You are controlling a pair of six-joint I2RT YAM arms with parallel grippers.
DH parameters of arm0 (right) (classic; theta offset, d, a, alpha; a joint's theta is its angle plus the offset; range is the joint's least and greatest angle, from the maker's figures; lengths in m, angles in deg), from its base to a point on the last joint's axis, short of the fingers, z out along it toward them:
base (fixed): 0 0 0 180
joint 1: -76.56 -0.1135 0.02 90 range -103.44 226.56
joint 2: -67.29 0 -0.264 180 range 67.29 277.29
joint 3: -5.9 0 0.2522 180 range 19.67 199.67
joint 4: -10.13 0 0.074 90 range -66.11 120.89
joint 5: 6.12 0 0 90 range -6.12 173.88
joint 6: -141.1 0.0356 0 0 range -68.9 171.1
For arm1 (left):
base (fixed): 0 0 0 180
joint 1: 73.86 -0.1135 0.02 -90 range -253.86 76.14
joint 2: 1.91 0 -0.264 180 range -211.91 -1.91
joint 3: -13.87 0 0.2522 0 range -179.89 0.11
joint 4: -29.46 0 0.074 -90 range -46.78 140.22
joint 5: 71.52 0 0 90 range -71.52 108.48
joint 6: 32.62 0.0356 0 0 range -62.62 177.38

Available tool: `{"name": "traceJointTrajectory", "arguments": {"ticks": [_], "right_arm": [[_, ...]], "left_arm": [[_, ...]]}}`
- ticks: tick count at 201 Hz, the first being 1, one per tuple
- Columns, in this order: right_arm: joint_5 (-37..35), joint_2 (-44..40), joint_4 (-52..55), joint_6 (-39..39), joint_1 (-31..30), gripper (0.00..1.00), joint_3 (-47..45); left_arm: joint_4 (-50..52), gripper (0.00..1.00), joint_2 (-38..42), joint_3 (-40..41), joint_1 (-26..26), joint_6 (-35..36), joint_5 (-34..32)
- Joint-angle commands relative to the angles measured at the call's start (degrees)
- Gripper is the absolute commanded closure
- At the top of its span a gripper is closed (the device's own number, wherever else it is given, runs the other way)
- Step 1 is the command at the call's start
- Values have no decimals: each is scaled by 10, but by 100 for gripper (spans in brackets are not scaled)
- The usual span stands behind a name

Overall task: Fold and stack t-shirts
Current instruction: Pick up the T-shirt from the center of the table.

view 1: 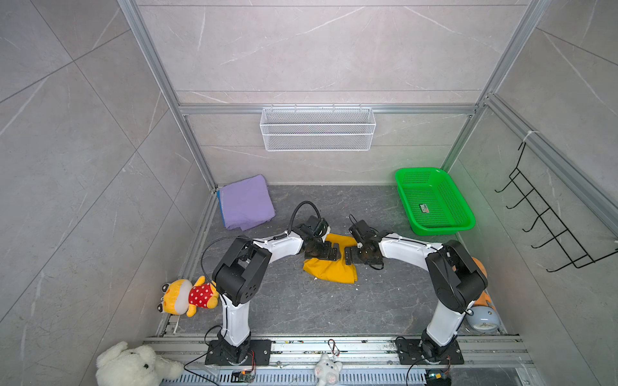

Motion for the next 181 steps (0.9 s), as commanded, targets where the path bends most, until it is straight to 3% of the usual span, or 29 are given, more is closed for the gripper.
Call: {"name": "traceJointTrajectory", "arguments": {"ticks": [1, 40, 86, 116, 149, 181], "right_arm": [[91, 57, -36, 28, -8, 1, -33], [110, 54, -58, 34, -8, 1, -47], [128, 50, -76, 38, -8, 1, -63], [129, 44, -76, 39, -7, 1, -63], [118, 17, -57, 30, 8, 1, -58], [102, -46, -20, 6, 47, 1, -57]], "left_arm": [[24, 0, -25, 25, 19, -35, 27], [30, 3, -35, 29, 20, -82, -24], [-9, 58, -50, 35, 23, -131, -35], [13, 74, -54, 30, 23, -131, -53], [71, 100, -55, 13, 24, -107, -97], [133, 100, -48, -10, 22, -55, -153]]}}
